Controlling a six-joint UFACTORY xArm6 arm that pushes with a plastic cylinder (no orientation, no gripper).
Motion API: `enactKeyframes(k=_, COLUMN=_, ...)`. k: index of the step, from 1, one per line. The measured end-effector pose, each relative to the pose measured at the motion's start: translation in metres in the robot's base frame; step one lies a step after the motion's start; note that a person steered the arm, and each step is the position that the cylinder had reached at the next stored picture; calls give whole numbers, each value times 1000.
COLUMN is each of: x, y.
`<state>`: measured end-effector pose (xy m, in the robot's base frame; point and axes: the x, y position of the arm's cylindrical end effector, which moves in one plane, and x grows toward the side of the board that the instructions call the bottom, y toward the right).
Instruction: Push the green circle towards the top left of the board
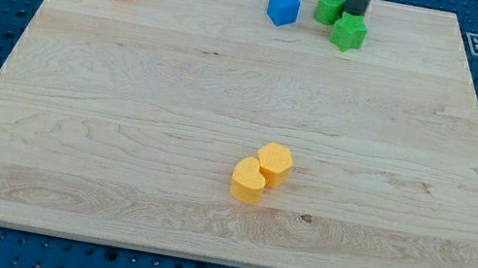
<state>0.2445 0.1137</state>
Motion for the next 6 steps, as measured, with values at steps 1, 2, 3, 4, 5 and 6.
enactKeyframes(k=1, x=-12, y=-30)
enactKeyframes(k=2, x=-17, y=-38)
enactKeyframes(k=3, x=-17, y=-38)
enactKeyframes(k=4, x=-23, y=-22)
enactKeyframes(k=5, x=-36, y=-20)
enactKeyframes(k=6, x=-36, y=-50)
